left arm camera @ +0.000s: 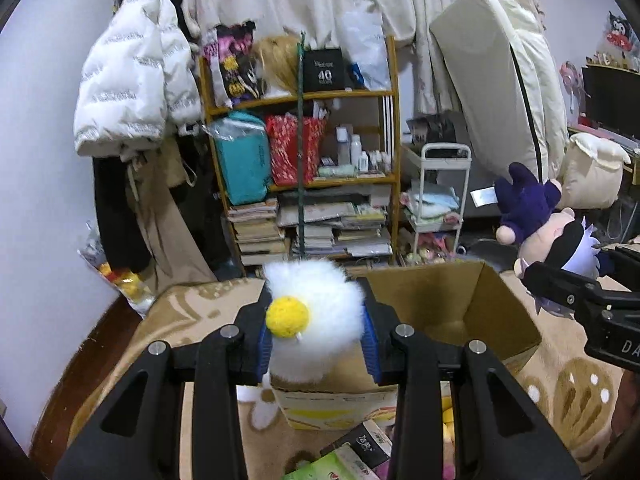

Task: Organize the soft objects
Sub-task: 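Lift the chick with left tool while right tool lifts the doll into the box, then open both tools to release the chick and doll into the box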

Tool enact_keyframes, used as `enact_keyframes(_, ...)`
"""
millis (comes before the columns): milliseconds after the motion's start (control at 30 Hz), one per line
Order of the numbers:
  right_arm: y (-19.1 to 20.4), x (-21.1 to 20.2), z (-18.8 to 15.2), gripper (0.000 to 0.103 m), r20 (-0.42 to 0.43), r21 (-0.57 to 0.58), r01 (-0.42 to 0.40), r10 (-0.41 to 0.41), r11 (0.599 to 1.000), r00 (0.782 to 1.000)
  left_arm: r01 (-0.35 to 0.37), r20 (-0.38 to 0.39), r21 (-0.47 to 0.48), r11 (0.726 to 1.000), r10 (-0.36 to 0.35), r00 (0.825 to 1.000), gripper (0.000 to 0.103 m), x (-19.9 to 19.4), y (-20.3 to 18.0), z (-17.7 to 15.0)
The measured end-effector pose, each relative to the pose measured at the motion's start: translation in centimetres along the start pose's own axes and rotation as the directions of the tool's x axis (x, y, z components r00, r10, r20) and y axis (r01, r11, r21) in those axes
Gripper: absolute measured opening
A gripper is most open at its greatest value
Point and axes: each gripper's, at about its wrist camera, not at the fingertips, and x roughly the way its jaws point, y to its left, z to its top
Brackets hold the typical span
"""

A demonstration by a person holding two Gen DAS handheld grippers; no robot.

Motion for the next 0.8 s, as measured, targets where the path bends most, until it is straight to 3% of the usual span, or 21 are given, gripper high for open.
enact_keyframes(433,-1.3,3.4,-2.1,0.067,-0.111,0.034,-0.031,0.034,0.999,0.993,0.089,-0.149,-0.028,0.996,-0.092,0.984,0.037,4.1,-1.0,-1.7)
enact_keyframes(600,-2.0,4.0,-2.5,0.068,-0.135,0.074,-0.054,0.064,0.996,0.989,0.085,-0.163,-0.016,0.996,-0.086,0.983,0.038,4.4,-1.3,-2.1)
enact_keyframes(633,-2.1,4.1,-2.6,0.068,-0.139,0.079,-0.057,0.067,0.995,0.988,0.079,-0.159,-0.021,0.997,-0.081,0.984,0.048,4.3,-1.2,-2.1)
enact_keyframes(667,-2.2,4.2,-2.6,0.068,-0.142,0.083,-0.059,0.07,0.995,0.987,0.068,-0.152,-0.024,0.997,-0.07,0.986,0.065,4.2,-1.2,-2.1)
enact_keyframes(733,-2.3,4.4,-2.7,0.068,-0.148,0.092,-0.062,0.075,0.994,0.986,0.042,-0.117,-0.031,0.999,-0.045,0.992,0.076,3.6,-1.1,-2.0)
enact_keyframes(800,-2.4,4.4,-2.7,0.071,-0.146,0.097,-0.065,0.079,0.993,0.986,0.035,-0.109,-0.028,0.999,-0.038,0.993,0.08,3.2,-1.0,-2.0)
